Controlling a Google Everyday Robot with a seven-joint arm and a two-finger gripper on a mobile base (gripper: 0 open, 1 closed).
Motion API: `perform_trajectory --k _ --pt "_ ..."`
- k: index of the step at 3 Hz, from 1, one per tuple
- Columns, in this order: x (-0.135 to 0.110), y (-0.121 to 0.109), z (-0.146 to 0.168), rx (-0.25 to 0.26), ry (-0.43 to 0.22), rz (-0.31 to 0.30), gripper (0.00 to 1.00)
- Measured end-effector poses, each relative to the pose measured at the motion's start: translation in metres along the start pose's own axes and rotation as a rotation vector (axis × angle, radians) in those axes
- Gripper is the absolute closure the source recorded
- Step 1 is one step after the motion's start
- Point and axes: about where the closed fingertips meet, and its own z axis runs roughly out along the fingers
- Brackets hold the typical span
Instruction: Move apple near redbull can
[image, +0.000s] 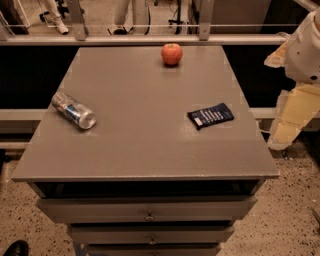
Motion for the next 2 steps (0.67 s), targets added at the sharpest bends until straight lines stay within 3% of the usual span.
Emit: perform_trajectory --k 1,2 --pt "0.001 -0.003 0.003 0.003 -0.005 0.003 0.00" --pt "0.009 -0.037 0.036 0.029 -0.064 0.042 0.00"
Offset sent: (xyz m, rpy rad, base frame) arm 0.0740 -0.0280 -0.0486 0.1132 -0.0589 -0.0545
